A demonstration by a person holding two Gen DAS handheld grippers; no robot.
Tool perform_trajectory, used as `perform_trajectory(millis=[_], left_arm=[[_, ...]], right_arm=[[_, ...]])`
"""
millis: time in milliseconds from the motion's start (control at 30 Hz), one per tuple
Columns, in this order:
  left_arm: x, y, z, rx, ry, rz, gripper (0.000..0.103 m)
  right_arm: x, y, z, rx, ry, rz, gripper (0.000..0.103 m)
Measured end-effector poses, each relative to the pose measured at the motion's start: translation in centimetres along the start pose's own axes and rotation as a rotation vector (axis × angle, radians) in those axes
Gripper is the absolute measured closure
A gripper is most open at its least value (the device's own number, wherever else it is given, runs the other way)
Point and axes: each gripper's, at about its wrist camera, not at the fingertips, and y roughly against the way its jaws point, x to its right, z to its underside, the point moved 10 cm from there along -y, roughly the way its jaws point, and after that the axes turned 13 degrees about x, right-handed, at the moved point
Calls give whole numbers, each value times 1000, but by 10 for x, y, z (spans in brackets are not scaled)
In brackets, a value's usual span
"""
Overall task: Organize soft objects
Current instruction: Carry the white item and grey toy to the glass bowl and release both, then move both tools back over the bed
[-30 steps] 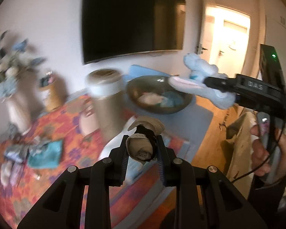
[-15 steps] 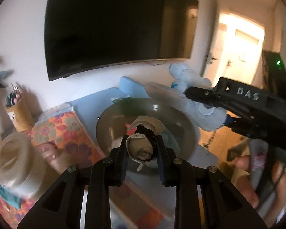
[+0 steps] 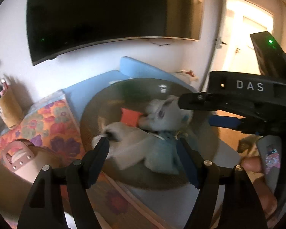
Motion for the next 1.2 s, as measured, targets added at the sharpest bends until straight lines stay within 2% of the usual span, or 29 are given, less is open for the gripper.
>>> perform_trajectory(millis=[167, 333, 467, 567, 633, 767, 900, 967, 1033, 1133, 1200], left_arm=[[14, 36, 7, 11, -23, 46, 31], [6, 79, 10, 46, -12, 72, 31], [-11, 123, 14, 89, -7, 58, 31], [-26, 158, 18, 116, -13, 57, 31], [-35, 178, 23, 130, -28, 50, 27], [-67, 214, 42, 162, -59, -15, 20], [-105, 241, 62, 179, -42, -86, 20], [-130, 252, 73, 173, -9, -117, 20], [-155, 261, 82, 168, 19, -148, 19], [-204, 277, 107, 141, 45, -235, 19], [-244, 285, 124, 115, 67, -323, 19]], right_arm=[[-3, 36, 14, 41, 23, -12, 21], [-25, 70, 43, 65, 47, -43, 21], [-50, 92, 76, 69, 94, -55, 20], [-72, 104, 107, 58, 114, -101, 20], [-85, 109, 129, 40, 147, -130, 20], [-116, 112, 174, -27, 220, -195, 16], [-152, 120, 203, -35, 330, -242, 16], [-173, 122, 218, -58, 381, -289, 16], [-194, 120, 234, -72, 445, -300, 15], [-228, 111, 264, -114, 505, -341, 12], [-250, 98, 287, -159, 532, -368, 12]])
